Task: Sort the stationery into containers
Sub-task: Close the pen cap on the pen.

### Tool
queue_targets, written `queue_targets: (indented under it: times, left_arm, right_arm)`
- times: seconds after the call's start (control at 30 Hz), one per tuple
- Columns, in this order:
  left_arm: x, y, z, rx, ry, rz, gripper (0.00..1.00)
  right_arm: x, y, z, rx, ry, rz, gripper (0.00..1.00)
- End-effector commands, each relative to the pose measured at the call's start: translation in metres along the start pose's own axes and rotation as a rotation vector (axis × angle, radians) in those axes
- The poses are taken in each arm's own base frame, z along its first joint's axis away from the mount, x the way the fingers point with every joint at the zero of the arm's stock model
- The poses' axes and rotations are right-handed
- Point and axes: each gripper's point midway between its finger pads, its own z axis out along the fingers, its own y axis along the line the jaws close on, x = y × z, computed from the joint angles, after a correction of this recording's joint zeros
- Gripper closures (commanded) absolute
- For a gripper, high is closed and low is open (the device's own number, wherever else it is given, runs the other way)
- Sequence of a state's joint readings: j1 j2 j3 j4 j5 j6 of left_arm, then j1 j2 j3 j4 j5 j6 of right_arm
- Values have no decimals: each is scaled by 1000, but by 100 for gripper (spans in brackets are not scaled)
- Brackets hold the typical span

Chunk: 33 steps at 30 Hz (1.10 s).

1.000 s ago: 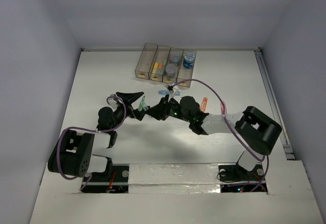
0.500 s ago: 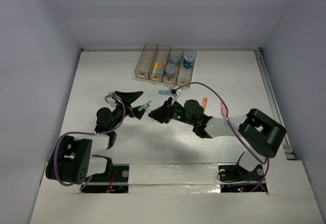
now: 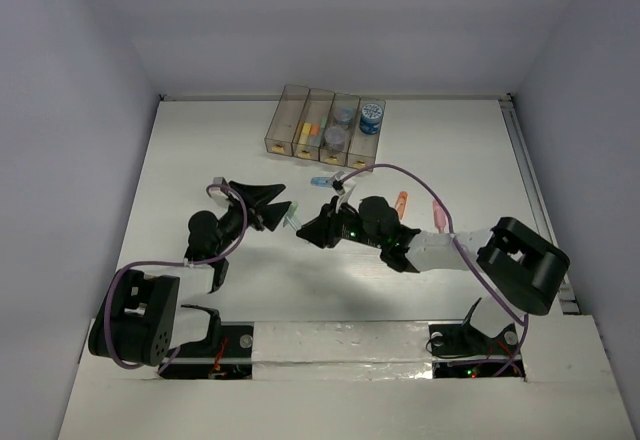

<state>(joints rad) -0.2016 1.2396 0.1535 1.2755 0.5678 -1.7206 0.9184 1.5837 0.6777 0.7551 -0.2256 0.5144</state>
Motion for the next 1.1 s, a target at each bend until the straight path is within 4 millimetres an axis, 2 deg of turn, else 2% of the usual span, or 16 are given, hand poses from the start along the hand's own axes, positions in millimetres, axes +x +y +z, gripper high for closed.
queue_targets:
  times: [0.0, 0.2, 0.4, 0.43, 0.5, 0.67, 0.7, 0.73, 0.87, 1.07]
  left_arm:
    - [48, -104, -27, 467, 144, 339, 43]
    - [47, -89, -23, 407, 154, 353, 44]
    - [43, -65, -14, 301, 173, 372, 44]
    - [44, -65, -14, 298, 173, 388, 44]
    - [41, -60, -12, 271, 156, 419, 43]
    - [38, -73, -10, 286, 113, 502, 38]
    - [33, -66, -7, 245, 101, 517, 38]
    - [33, -71, -8, 251, 86, 539, 38]
    - [23, -79, -4, 214, 16, 625, 37]
    - [16, -75, -2, 155, -12, 682, 36]
  right_arm:
    - [-5, 9, -4, -16, 4, -51, 99]
    - [-5, 7, -5, 1, 15, -64, 99]
    - [-21, 13, -8, 6, -10, -94, 99]
    - [-19, 11, -10, 20, 11, -98, 99]
    - [-26, 12, -11, 32, 5, -119, 99]
    - [-25, 1, -16, 99, 22, -129, 99]
    - [-26, 1, -17, 101, 16, -133, 100]
    - [-27, 2, -18, 100, 19, -142, 99]
    - [-28, 12, -20, 59, 48, -162, 100]
    - [-28, 21, -20, 15, 69, -169, 100]
